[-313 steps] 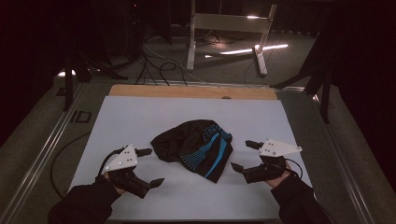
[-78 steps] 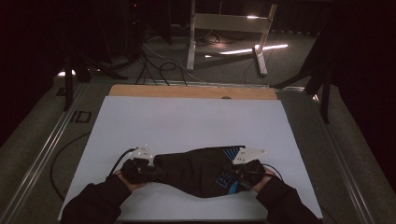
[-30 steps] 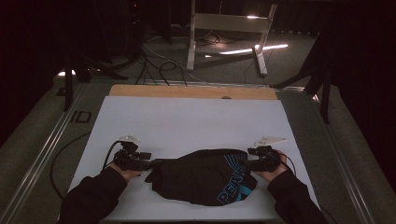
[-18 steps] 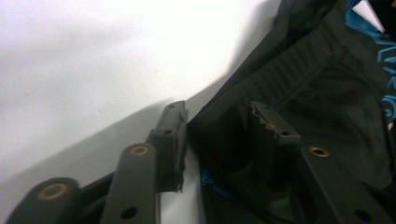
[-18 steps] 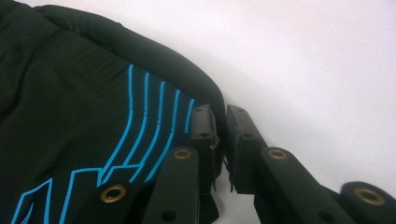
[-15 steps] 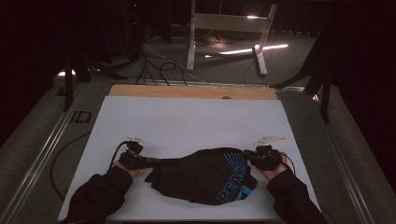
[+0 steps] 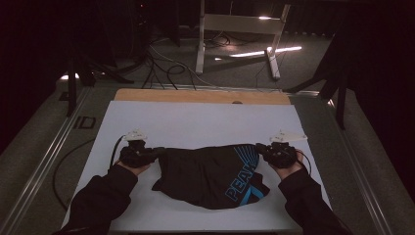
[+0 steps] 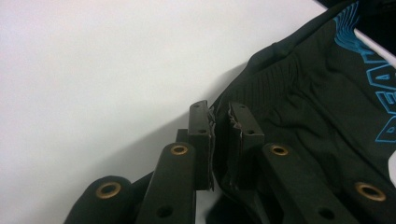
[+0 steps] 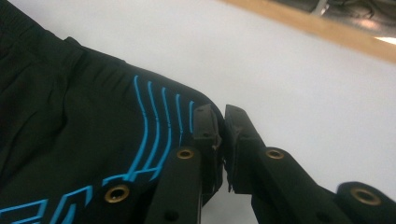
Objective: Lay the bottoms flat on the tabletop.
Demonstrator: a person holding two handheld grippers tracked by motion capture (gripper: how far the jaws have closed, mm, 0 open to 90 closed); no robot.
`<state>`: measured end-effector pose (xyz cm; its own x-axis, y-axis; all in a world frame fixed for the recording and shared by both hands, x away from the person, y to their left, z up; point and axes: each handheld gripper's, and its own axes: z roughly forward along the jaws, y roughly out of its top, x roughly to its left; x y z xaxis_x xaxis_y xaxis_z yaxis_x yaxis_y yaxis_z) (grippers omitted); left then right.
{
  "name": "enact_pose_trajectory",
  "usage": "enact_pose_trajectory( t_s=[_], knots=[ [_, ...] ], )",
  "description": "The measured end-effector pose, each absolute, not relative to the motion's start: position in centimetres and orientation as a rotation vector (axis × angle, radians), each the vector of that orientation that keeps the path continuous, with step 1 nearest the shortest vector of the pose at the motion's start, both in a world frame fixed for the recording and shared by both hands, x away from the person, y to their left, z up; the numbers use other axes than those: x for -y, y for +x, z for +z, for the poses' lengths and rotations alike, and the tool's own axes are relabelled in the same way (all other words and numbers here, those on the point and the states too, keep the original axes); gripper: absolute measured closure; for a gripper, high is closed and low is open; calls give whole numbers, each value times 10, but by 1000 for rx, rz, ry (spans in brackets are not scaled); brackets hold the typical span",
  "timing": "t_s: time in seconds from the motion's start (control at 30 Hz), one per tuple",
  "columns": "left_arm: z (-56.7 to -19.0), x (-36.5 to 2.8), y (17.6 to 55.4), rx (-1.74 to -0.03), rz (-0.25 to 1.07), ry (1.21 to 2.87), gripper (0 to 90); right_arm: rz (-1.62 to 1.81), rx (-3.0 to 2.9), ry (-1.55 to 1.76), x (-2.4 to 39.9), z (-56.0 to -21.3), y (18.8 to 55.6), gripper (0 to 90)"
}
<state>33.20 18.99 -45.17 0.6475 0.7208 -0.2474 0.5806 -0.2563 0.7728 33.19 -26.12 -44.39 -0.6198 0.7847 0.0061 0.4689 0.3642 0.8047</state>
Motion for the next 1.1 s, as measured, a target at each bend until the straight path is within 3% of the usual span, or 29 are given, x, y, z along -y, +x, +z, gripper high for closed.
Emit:
enact_pose_trajectory(
  t_s=[0.17,0.37,1.1],
  knots=[
    [-428,-189,345,-978,309,1910,814,1177,-2170,1074,256,-421,352,845],
    [-420,-188,366,-958,355,1890,814,1184,-2120,1101,254,-410,377,845],
    [-446,-161,452,-1056,436,1885,809,1121,-2019,1300,252,-432,452,842]
  ],
)
